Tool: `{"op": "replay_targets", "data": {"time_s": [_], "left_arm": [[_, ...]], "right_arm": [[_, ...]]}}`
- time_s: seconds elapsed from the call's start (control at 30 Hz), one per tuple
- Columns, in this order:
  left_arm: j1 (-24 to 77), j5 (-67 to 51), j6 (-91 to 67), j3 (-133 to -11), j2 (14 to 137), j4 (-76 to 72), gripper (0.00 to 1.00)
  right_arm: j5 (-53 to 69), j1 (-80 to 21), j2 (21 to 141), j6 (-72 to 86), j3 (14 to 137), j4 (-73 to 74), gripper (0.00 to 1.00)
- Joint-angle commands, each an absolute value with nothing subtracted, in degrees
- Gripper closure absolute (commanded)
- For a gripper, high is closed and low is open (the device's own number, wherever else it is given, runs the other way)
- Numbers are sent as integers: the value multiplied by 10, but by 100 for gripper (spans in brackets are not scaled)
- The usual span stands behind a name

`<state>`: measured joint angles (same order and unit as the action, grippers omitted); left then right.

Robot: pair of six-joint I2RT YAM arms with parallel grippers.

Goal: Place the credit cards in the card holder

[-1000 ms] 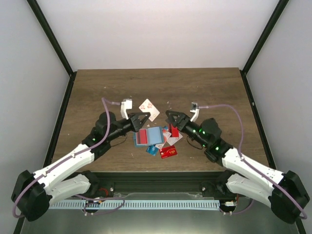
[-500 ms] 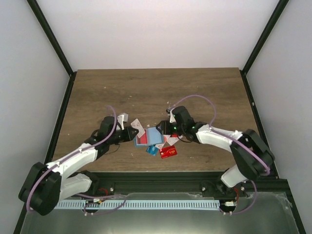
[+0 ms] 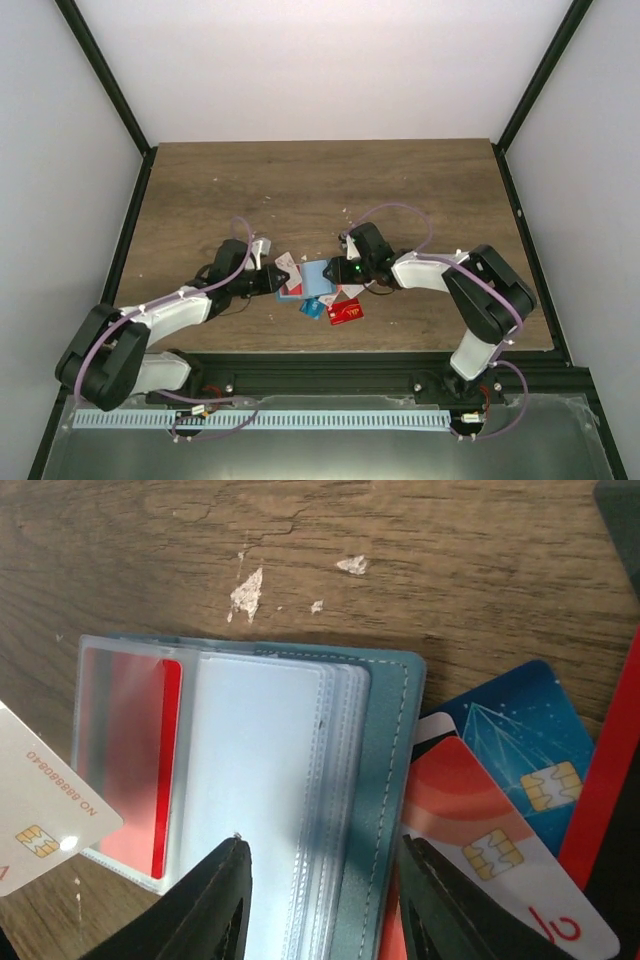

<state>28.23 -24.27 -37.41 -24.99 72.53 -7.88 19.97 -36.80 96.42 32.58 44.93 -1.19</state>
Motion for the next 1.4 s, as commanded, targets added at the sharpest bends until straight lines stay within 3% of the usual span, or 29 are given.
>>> {"op": "replay_targets", "data": {"time_s": [0.0, 1.03, 1.37], "left_arm": [[279, -262, -370, -243, 752, -123, 96], [279, -317, -445, -214, 856, -250, 96], [279, -333, -477, -220, 892, -224, 96]], "right_arm": [[210, -359, 980, 321, 463, -31, 58], [248, -359, 1003, 351, 410, -64, 64], [251, -358, 1011, 357, 404, -65, 64]]}}
